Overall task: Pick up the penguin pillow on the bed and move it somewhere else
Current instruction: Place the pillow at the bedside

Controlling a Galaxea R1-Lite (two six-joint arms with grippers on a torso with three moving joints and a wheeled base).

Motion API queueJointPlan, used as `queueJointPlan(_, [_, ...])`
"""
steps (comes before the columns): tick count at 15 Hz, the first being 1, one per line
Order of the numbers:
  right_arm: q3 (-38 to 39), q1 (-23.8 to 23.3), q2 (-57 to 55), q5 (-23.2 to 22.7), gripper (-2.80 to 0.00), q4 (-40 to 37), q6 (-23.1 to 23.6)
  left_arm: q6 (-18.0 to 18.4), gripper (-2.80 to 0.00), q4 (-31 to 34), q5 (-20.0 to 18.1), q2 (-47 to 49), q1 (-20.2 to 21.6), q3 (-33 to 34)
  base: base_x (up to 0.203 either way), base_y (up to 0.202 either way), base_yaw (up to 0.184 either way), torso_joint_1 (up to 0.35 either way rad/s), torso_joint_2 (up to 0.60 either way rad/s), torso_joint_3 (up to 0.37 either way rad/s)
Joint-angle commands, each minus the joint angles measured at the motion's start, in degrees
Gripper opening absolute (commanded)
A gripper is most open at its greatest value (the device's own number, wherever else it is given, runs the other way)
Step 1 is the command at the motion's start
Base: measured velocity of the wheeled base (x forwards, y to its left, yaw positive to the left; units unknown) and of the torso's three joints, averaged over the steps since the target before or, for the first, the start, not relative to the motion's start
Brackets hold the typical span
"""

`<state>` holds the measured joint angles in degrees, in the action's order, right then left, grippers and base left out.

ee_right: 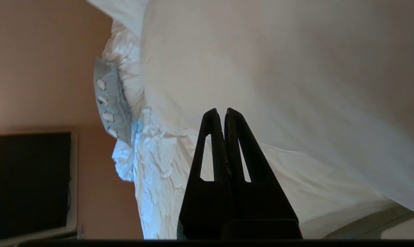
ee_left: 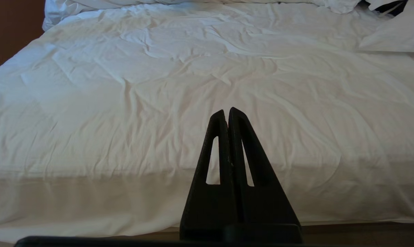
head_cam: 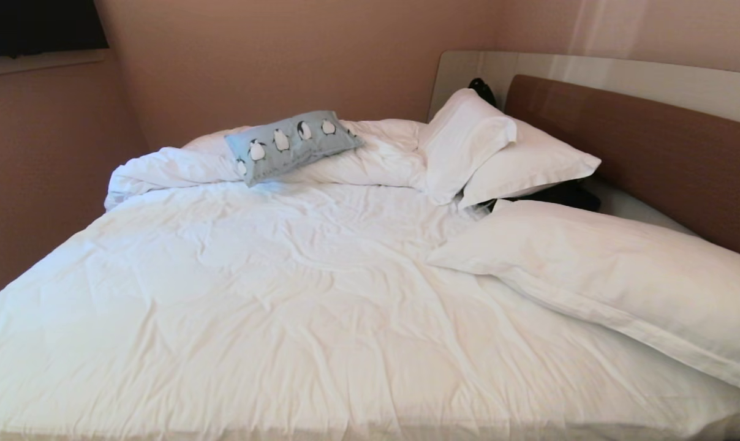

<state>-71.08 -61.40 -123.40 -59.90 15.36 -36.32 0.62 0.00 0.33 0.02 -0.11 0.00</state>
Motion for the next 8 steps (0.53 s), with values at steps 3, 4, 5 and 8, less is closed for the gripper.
queueJointPlan(3, [2.5,-1.6,-0.5,5.5,-2.80,-1.9,1.5,0.0,-2.80,0.0,0.0,0.0,0.0,0.0,0.000,0.000,0.000,0.000,0.00,0.000])
queueJointPlan(4, [3.1,-1.7,-0.5,6.6,-2.80,-2.1,2.7,0.0,-2.80,0.0,0.0,0.1,0.0,0.0,0.000,0.000,0.000,0.000,0.00,0.000])
queueJointPlan(5, [5.3,-1.7,-0.2,8.7,-1.59,-2.5,6.8,0.0,-2.80,0.0,0.0,0.0,0.0,0.0,0.000,0.000,0.000,0.000,0.00,0.000])
queueJointPlan(8, [11.3,-2.0,1.7,11.5,0.00,-3.0,15.5,0.0,-2.80,0.0,0.0,0.0,0.0,0.0,0.000,0.000,0.000,0.000,0.00,0.000])
